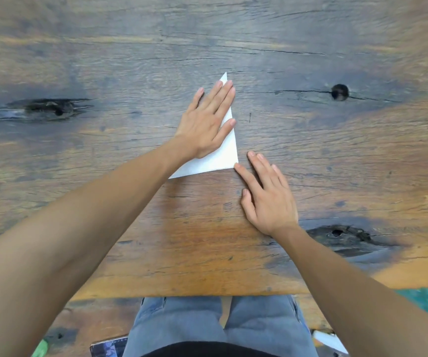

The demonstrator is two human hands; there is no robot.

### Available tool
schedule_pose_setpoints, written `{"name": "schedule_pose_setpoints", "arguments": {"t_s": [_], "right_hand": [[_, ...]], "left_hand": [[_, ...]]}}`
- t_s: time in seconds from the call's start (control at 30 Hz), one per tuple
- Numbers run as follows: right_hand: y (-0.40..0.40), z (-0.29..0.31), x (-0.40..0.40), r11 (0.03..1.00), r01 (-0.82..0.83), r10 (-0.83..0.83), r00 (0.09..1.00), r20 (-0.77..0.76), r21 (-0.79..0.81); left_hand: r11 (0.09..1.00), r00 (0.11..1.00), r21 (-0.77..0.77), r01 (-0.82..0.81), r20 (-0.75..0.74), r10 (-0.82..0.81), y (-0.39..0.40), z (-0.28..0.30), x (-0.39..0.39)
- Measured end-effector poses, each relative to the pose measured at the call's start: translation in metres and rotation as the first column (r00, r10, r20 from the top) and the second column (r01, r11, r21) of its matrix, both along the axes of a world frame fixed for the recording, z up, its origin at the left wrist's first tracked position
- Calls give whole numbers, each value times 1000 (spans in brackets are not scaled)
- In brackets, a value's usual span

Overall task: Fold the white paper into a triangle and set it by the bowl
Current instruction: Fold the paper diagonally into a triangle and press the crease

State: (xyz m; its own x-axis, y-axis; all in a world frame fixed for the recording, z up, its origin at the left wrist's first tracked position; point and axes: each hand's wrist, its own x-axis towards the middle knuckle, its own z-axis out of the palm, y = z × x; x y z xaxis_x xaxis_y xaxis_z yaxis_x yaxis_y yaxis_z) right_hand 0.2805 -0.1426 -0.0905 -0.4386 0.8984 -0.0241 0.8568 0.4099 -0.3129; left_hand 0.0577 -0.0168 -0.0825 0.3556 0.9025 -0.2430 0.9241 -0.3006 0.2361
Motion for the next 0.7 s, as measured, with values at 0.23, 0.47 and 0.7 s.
{"name": "schedule_pose_setpoints", "arguments": {"t_s": [0.23,0.47,0.7], "right_hand": [[1,-2,1,1000,-2,2,1000,6,12],[0,-2,0,1000,8,-8,1000,-6,-7],[1,0,0,1000,-10,11,999,31,-27]], "left_hand": [[999,999,34,-25,31,24,27,-1,3],[991,996,133,0,86,-12,-40,2,-5],[994,996,82,-71,51,67,-97,-7,-34]]}}
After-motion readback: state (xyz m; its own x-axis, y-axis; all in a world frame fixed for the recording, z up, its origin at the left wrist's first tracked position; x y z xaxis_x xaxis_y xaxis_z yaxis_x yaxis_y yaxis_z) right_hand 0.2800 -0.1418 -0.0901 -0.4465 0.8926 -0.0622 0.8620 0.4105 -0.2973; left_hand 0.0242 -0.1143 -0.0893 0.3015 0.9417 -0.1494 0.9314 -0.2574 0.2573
